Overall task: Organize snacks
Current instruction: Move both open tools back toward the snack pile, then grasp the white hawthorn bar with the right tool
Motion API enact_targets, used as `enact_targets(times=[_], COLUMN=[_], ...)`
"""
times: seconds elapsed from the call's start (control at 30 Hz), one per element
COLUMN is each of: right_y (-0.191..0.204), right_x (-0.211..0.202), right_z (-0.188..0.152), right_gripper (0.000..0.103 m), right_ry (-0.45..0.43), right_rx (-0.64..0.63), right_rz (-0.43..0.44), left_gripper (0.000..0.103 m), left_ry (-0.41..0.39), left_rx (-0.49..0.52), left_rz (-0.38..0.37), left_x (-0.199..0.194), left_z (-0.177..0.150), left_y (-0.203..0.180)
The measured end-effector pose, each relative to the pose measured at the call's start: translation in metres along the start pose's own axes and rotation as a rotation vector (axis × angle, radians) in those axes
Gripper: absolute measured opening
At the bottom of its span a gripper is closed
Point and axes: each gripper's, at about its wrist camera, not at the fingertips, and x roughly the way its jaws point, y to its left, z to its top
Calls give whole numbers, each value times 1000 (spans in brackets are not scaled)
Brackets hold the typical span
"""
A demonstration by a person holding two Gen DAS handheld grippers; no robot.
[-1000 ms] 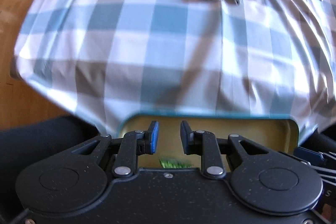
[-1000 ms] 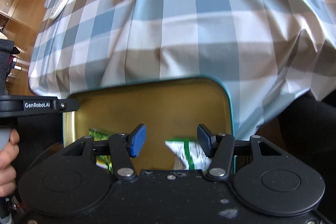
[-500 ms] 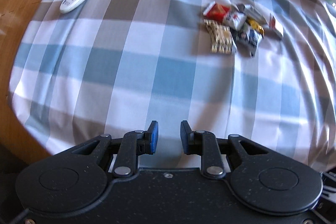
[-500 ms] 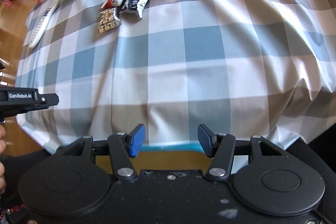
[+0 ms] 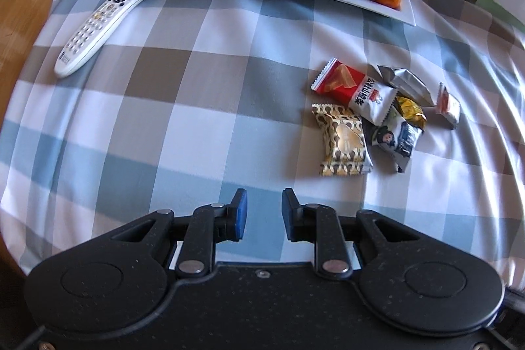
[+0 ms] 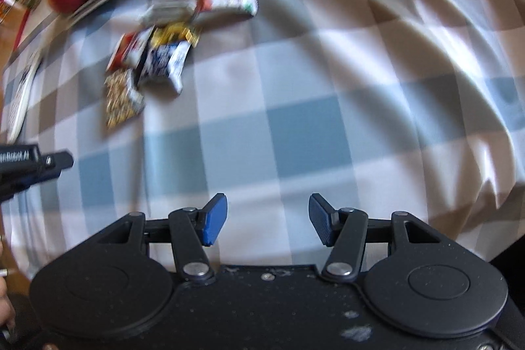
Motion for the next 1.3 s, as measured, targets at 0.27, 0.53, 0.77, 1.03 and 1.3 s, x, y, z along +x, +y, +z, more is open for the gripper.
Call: enact_targets(times=[0.27, 0.53, 0.77, 1.03, 1.3], right_y=[9, 22, 22, 31, 34], right_x=[8, 5, 16, 39, 49], right_z=[43, 91, 135, 152, 134], right_gripper=[59, 60, 60, 60, 60], right_ry=[-112, -265, -340, -275, -192], right_rx=[60, 134, 240, 228, 128], right_rz=[-65, -71, -105, -112, -133], left_gripper=[33, 33, 33, 33, 33], left_ry=[17, 7, 28, 9, 16], left_rx=[18, 21, 49, 71, 73], left_rz=[-4, 0, -27, -11, -14], left_x=[1, -3, -2, -5, -4], left_z=[8, 12, 12, 12, 10], left_y=[1, 0, -3, -6, -6])
